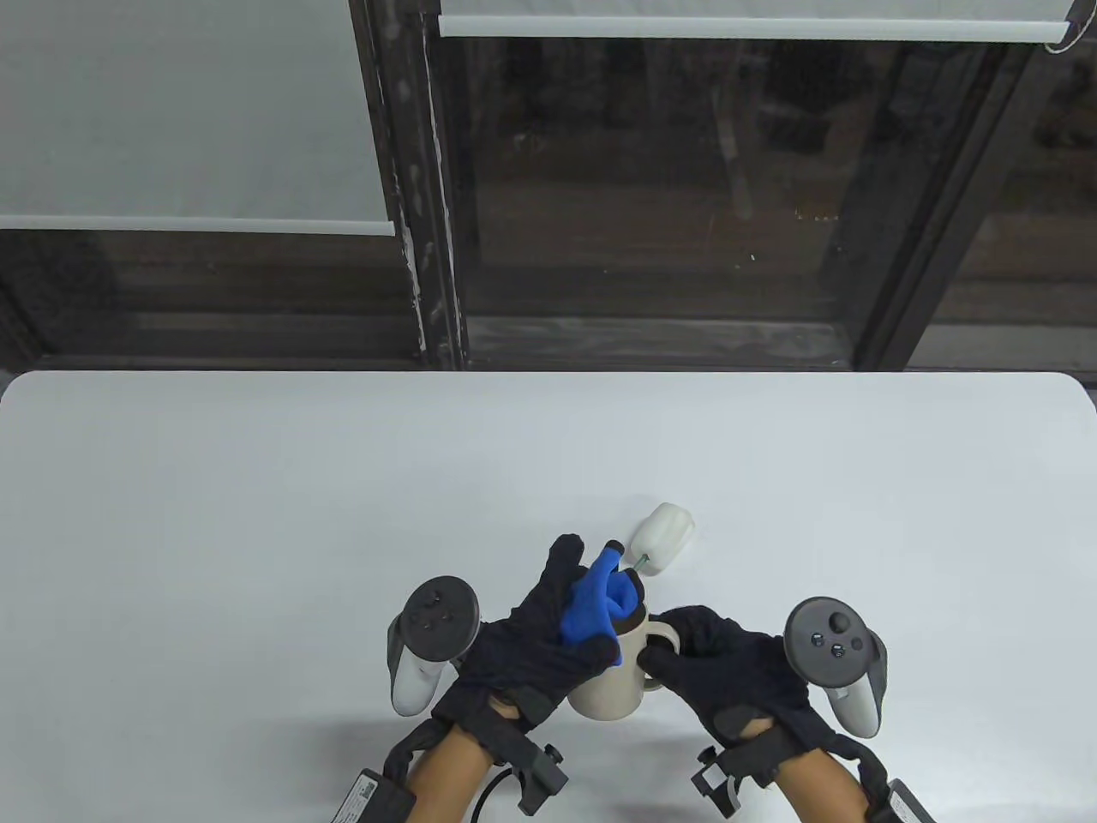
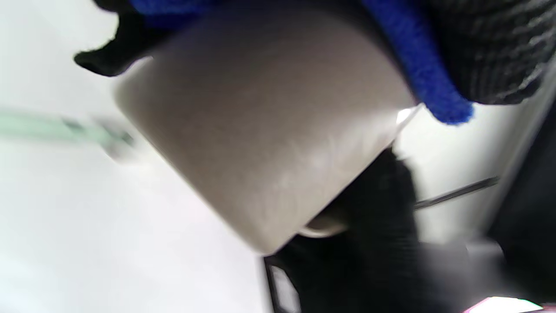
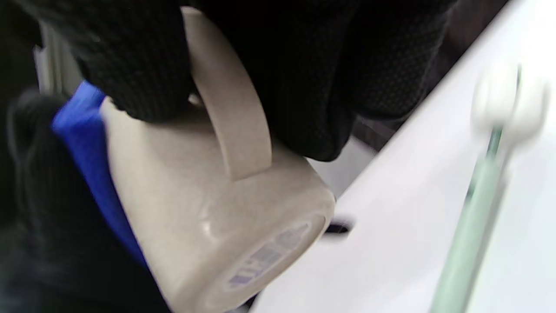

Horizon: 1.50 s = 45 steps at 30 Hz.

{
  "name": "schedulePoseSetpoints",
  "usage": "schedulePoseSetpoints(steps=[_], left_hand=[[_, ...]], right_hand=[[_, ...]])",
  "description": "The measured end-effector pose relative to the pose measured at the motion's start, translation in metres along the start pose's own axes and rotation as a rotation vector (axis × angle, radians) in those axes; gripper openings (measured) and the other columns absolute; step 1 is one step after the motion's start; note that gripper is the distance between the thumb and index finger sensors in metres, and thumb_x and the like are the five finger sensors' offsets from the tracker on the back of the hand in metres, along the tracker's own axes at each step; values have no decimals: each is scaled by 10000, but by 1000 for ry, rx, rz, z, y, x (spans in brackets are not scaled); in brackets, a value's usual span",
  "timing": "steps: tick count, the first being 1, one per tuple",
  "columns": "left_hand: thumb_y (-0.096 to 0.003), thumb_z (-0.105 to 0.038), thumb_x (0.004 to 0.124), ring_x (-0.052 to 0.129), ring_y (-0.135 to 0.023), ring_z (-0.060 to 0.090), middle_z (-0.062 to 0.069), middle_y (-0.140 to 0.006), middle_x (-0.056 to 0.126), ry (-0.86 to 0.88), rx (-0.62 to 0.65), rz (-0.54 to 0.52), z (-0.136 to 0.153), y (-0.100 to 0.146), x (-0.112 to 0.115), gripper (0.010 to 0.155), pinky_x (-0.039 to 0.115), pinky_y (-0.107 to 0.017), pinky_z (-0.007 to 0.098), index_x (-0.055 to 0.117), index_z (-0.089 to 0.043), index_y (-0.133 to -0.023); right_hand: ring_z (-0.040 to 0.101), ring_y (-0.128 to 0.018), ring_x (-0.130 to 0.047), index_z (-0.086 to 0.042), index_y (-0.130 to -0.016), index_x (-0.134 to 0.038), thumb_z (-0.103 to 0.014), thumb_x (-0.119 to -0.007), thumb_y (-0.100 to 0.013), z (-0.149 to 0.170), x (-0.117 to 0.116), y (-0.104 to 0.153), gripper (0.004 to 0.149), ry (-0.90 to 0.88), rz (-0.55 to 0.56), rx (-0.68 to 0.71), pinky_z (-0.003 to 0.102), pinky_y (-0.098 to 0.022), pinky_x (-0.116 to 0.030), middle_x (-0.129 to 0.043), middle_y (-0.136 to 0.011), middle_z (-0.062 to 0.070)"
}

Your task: Brush the water cup with the cup brush

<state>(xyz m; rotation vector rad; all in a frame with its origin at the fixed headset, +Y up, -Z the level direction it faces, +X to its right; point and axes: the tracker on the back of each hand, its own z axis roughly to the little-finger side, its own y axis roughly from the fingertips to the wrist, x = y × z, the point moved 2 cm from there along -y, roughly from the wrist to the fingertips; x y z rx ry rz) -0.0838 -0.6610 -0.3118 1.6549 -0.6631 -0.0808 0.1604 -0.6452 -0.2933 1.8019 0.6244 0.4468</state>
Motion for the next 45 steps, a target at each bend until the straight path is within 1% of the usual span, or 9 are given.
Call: schedulePoseSetpoints(steps=[5,10,16,23,26,31,37,42,45], left_hand=[[-311,-794,801,649,-1068,406,172,-1177,434,-291,-72,-128,-8,2,6,1100,500,-807,587,156,-369,-1094],[-296,-786,835,688,-1058,400,202,-1149,508,-152,-10,-111,-6,2,2,1107,535,-809,558,205,-334,-1086],[-295,-801,840,556,-1064,519,196,-1128,598,274,147,135,-1,-6,-2,1105,473,-782,649,257,-328,-1106],[-319,-803,840,212,-1163,443,131,-1187,534,723,234,474,-2,-2,16,1078,242,-802,690,266,-405,-1140],[-328,-780,857,254,-1163,477,91,-1224,444,628,188,379,1,-2,9,1083,251,-806,698,223,-439,-1137],[-326,-742,877,495,-1130,438,133,-1211,378,82,95,56,-7,2,-2,1079,397,-812,636,244,-397,-1130],[-338,-776,768,472,-1128,428,170,-1192,299,-281,-20,-167,-19,10,10,1058,422,-818,610,168,-374,-1111],[-326,-766,816,542,-1106,429,175,-1177,367,-145,27,-146,-15,9,8,1053,473,-816,594,232,-380,-1112],[-294,-814,809,674,-1055,420,157,-1146,518,36,94,-109,-10,8,0,1049,576,-787,586,319,-382,-1114]], right_hand=[[145,-662,-1058,-273,-797,-770,-572,-869,-414,-26,-8,9,496,319,104,132,337,-520,-885,-866,-806,14],[127,-639,-1066,-286,-780,-788,-594,-875,-417,-22,0,9,483,238,102,165,320,-515,-886,-889,-784,-2],[111,-630,-1072,-304,-767,-801,-589,-885,-416,11,5,-3,460,-298,-137,41,313,-524,-878,-907,-775,-30],[114,-681,-1047,-320,-782,-780,-573,-879,-421,23,-33,-7,452,-800,-536,-96,308,-554,-866,-880,-815,-42],[128,-709,-1031,-311,-798,-768,-556,-873,-438,21,-23,-7,448,-657,-412,-67,327,-570,-852,-859,-840,-32],[126,-684,-1047,-321,-775,-783,-566,-866,-428,-2,2,2,434,-76,-26,53,328,-543,-869,-871,-820,-31],[160,-723,-1019,-275,-832,-734,-554,-867,-433,-31,-3,13,504,323,115,208,345,-560,-855,-819,-856,18],[140,-681,-1042,-303,-782,-778,-578,-880,-427,-28,3,12,460,244,115,203,331,-541,-868,-859,-821,-4],[119,-666,-1054,-322,-763,-796,-590,-889,-416,-8,8,4,448,-46,4,116,317,-540,-872,-883,-804,-29]])
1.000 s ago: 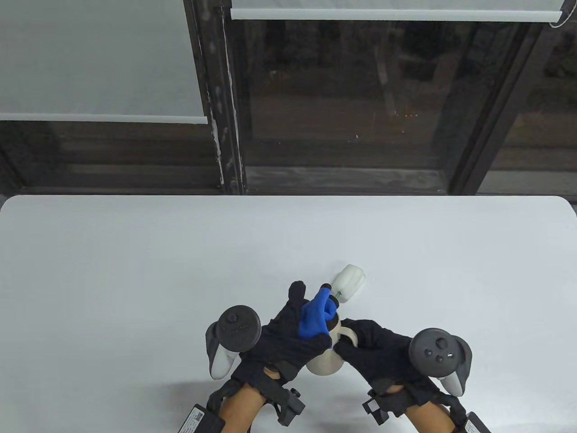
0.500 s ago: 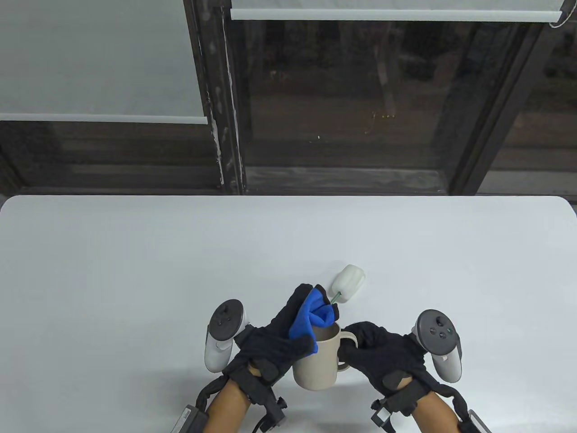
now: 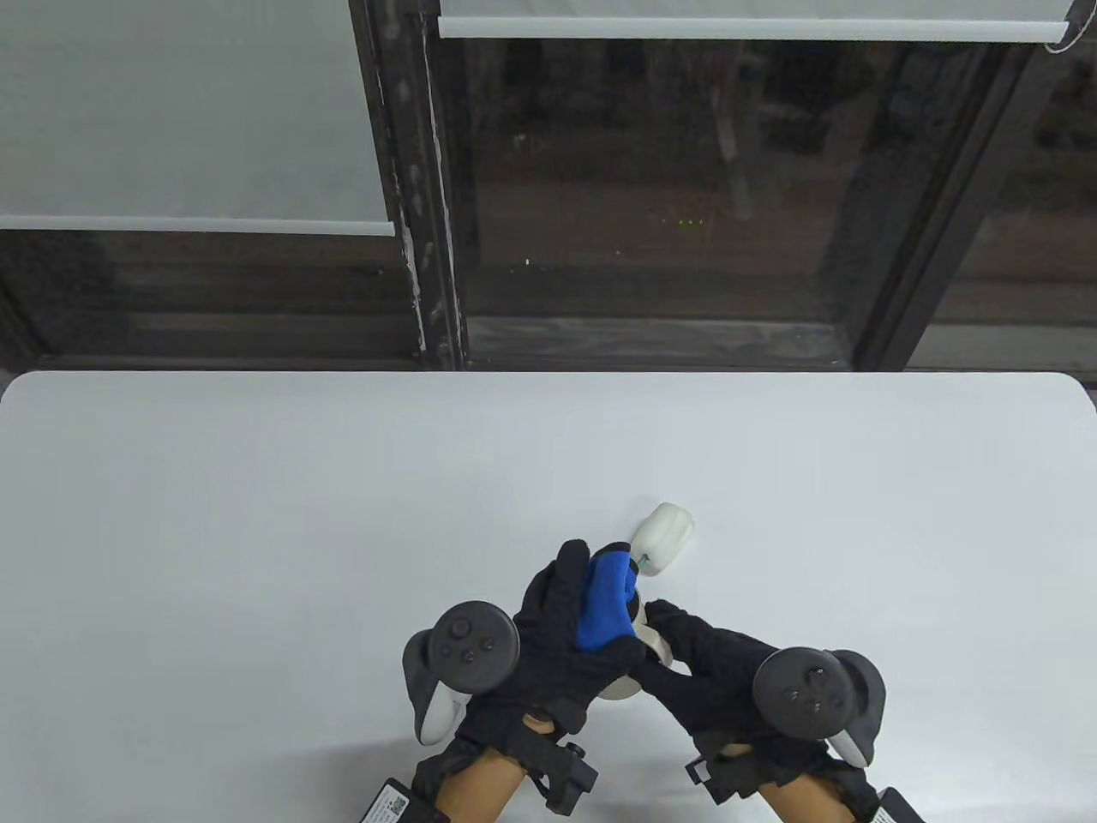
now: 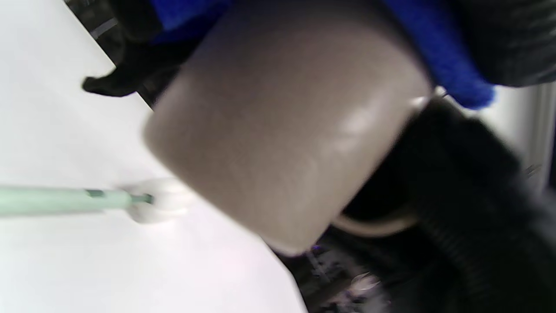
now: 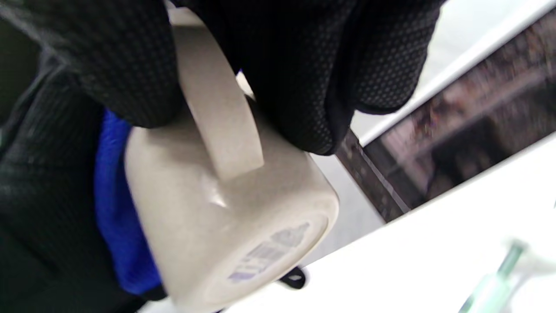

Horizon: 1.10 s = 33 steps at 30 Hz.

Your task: Brush the water cup with the cup brush

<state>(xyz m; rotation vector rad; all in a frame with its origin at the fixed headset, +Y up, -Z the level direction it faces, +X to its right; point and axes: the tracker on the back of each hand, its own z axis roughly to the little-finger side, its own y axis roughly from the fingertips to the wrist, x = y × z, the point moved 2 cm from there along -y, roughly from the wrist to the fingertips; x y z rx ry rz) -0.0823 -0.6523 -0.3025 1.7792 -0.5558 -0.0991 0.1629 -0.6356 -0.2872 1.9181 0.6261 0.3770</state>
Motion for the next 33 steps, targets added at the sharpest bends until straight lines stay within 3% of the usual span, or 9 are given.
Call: schedulePoseSetpoints(steps=[2,4,9,11,15,20,22,28,33], left_hand=[[-284,-820,819,682,-1046,443,148,-1127,588,190,53,77,3,-5,-2,1050,582,-773,606,344,-391,-1116],[-299,-828,810,568,-1070,494,156,-1122,606,360,97,187,5,-9,-1,1049,511,-775,644,332,-394,-1126],[-323,-844,782,246,-1157,439,120,-1170,583,755,124,510,9,-9,19,1036,312,-799,688,325,-421,-1150],[-344,-824,798,181,-1164,433,128,-1190,521,844,111,591,9,-8,25,1033,243,-800,700,316,-416,-1161],[-333,-817,811,272,-1161,466,112,-1206,504,681,90,509,10,-8,16,1052,275,-803,697,294,-417,-1157],[-330,-756,862,536,-1116,439,140,-1204,433,215,16,211,6,-5,-2,1045,457,-799,635,311,-394,-1141],[-326,-747,862,560,-1109,430,147,-1204,392,58,-36,174,4,-4,-1,1045,476,-799,623,320,-377,-1139],[-327,-764,811,570,-1100,423,159,-1195,323,-232,-154,31,6,1,5,1054,502,-810,581,238,-379,-1124],[-333,-724,803,521,-1116,383,175,-1190,300,-190,-104,76,7,-1,7,1007,473,-838,526,263,-387,-1114]], right_hand=[[120,-679,-1047,-324,-771,-789,-585,-889,-423,12,-3,-4,447,-223,-116,-48,321,-551,-863,-873,-817,-30],[125,-699,-1034,-321,-785,-775,-573,-885,-433,18,-10,-7,447,-398,-221,-81,328,-566,-851,-859,-832,-26],[122,-733,-1017,-331,-802,-750,-564,-866,-441,24,-34,-10,446,-724,-491,-134,330,-588,-839,-839,-856,-37],[133,-733,-1016,-325,-803,-749,-553,-867,-438,27,-42,-8,446,-815,-545,-174,336,-586,-837,-836,-857,-25],[149,-731,-1017,-312,-808,-752,-541,-866,-438,31,-36,-9,451,-738,-479,-176,351,-577,-838,-837,-862,-20],[164,-724,-1017,-303,-800,-760,-536,-868,-441,17,-9,-6,441,-245,-170,-93,359,-568,-844,-835,-859,-9],[157,-710,-1029,-297,-803,-755,-543,-857,-442,3,-6,-3,449,13,-63,-4,352,-557,-854,-839,-849,-5],[193,-718,-1023,-241,-849,-728,-573,-852,-417,-20,-20,4,558,325,-12,74,370,-556,-852,-800,-865,57],[177,-689,-1037,-270,-811,-760,-576,-853,-424,-16,-15,3,502,302,28,63,359,-536,-864,-829,-844,27]])
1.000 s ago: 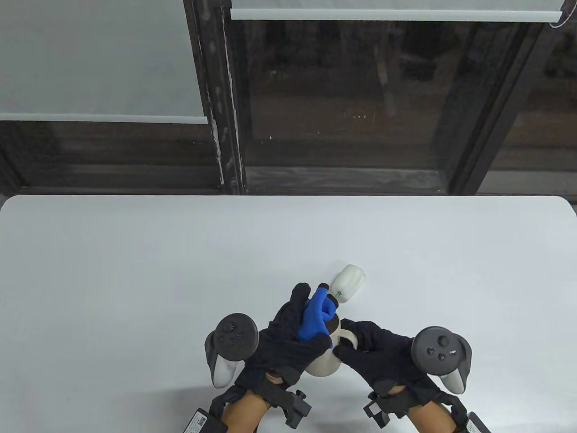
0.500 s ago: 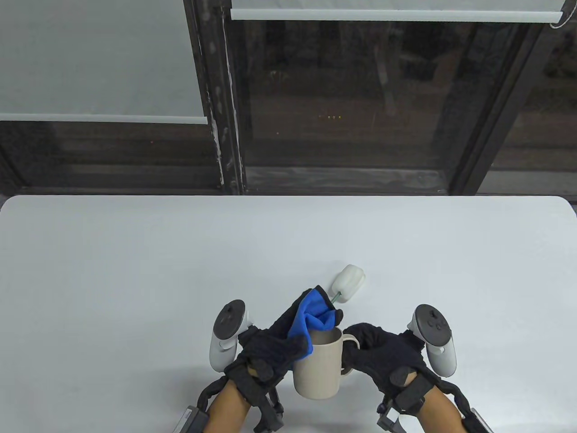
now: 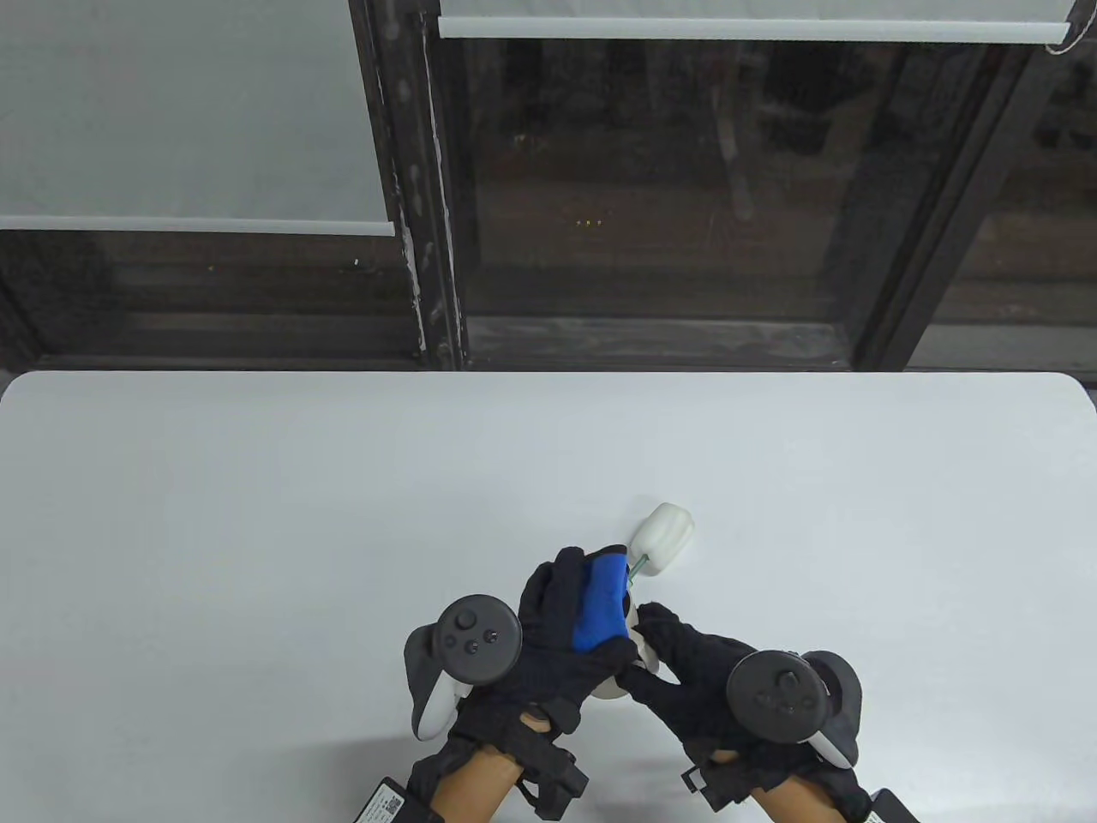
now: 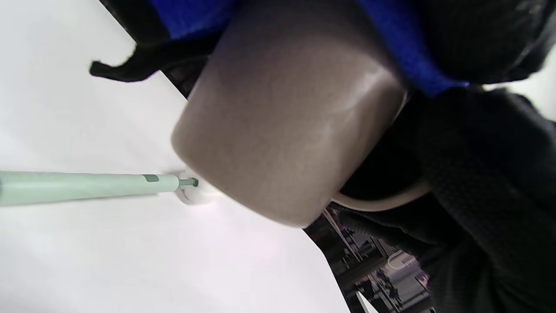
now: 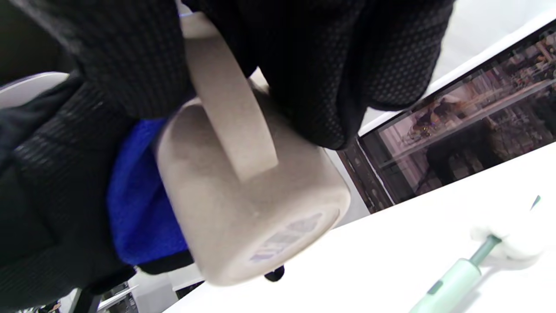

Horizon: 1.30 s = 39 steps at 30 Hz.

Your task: Brush the water cup with the cup brush

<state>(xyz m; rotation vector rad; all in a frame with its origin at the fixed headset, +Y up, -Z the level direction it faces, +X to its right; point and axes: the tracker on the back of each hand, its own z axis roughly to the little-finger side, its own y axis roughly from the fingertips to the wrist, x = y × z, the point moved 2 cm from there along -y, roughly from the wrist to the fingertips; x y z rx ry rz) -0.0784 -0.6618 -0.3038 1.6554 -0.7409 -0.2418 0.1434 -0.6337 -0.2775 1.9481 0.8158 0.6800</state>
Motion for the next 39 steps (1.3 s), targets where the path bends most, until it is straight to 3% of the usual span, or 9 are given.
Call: schedulePoseSetpoints(steps=[7,12,19,24,39], left_hand=[[-400,-576,825,590,-1097,347,172,-1180,395,110,131,54,1,-2,-7,842,517,-830,482,389,-387,-1095],[-459,-519,832,726,-1047,374,89,-1134,678,36,75,-68,8,4,-22,718,584,-785,559,510,-374,-1085],[-461,-538,816,738,-1039,354,64,-1138,682,48,-11,-101,22,5,-31,682,569,-789,559,576,-377,-1078],[-458,-551,814,733,-1040,351,65,-1140,676,60,-42,-96,28,4,-34,684,560,-791,559,589,-368,-1078],[-454,-562,813,644,-1089,333,30,-1167,623,24,-105,-66,35,2,-31,693,499,-815,566,600,-346,-1077]], right_hand=[[162,-653,-1057,-292,-763,-793,-561,-879,-413,27,13,-1,449,-149,47,-71,354,-511,-878,-867,-820,-3],[160,-648,-1062,-297,-759,-796,-562,-880,-411,43,23,-3,445,-183,95,-107,354,-505,-882,-871,-819,-10],[126,-653,-1053,-331,-754,-797,-577,-879,-405,81,48,-2,435,-124,222,-216,339,-499,-871,-874,-817,-50],[134,-638,-1058,-329,-765,-784,-571,-869,-411,121,64,2,437,18,296,-325,334,-480,-881,-862,-830,-48],[138,-730,-1025,-328,-769,-771,-542,-878,-415,218,39,20,427,69,210,-684,333,-574,-858,-837,-862,-34]])
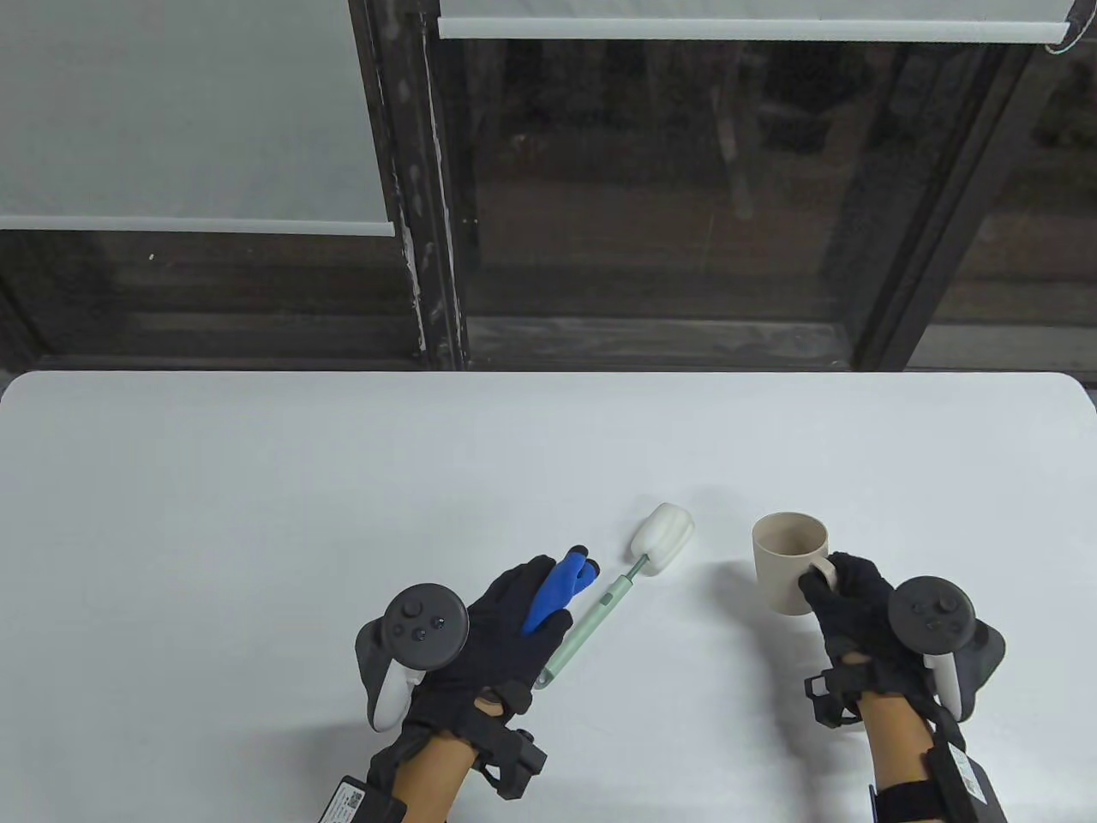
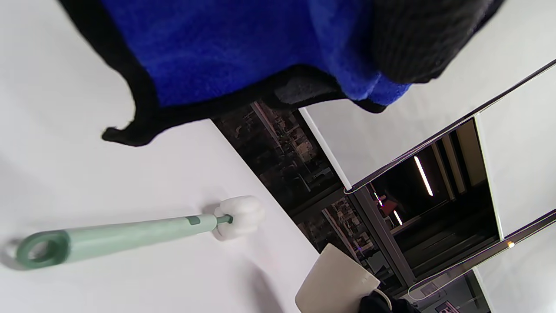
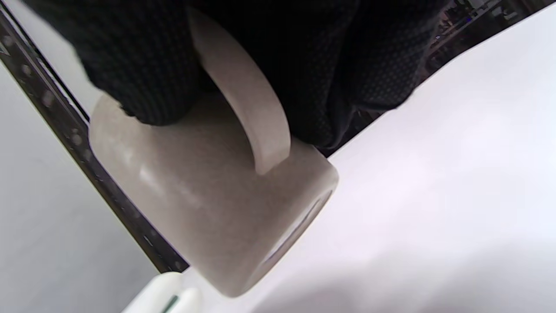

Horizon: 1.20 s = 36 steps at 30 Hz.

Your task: Brush the water cup with the cup brush

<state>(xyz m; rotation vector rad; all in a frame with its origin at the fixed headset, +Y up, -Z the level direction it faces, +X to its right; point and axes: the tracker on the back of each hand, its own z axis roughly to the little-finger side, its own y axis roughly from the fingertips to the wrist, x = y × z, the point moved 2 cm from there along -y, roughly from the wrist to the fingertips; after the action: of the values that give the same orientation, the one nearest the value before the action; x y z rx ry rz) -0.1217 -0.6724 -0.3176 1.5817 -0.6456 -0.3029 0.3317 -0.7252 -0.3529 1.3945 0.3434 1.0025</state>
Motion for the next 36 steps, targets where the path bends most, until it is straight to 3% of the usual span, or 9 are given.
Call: schedulePoseSetpoints(steps=[12,22,31,34,36], left_hand=[[-450,-564,815,614,-1100,337,29,-1167,623,-24,-9,23,0,-1,4,700,485,-818,569,605,-338,-1078],[-446,-570,814,636,-1090,337,33,-1159,644,-10,0,32,0,-1,4,694,498,-812,566,620,-341,-1073],[-444,-573,813,641,-1086,346,39,-1154,653,-2,19,40,-1,-1,5,689,504,-808,570,633,-344,-1068],[-445,-572,812,638,-1087,347,39,-1155,651,-1,20,37,-1,-1,4,690,502,-808,571,631,-342,-1069],[-445,-573,812,636,-1089,345,39,-1157,647,-3,19,29,-1,0,3,691,499,-809,571,627,-343,-1070]], right_hand=[[133,-743,-1028,-333,-761,-779,-539,-878,-410,24,-10,-2,420,-9,-26,-109,325,-584,-863,-835,-868,-43],[217,-721,-1027,-312,-761,-829,-550,-862,-395,29,-17,-1,438,52,-57,-160,408,-544,-844,-833,-872,22],[277,-784,-966,-292,-810,-822,-567,-846,-395,28,-21,-2,498,68,-154,-181,467,-573,-793,-792,-911,49],[342,-842,-893,-269,-913,-735,-622,-837,-375,26,-14,-1,651,71,-162,-186,519,-601,-738,-719,-967,67],[384,-897,-812,-284,-961,-661,-671,-825,-355,18,0,0,737,79,-87,-153,557,-627,-684,-646,-1014,52]])
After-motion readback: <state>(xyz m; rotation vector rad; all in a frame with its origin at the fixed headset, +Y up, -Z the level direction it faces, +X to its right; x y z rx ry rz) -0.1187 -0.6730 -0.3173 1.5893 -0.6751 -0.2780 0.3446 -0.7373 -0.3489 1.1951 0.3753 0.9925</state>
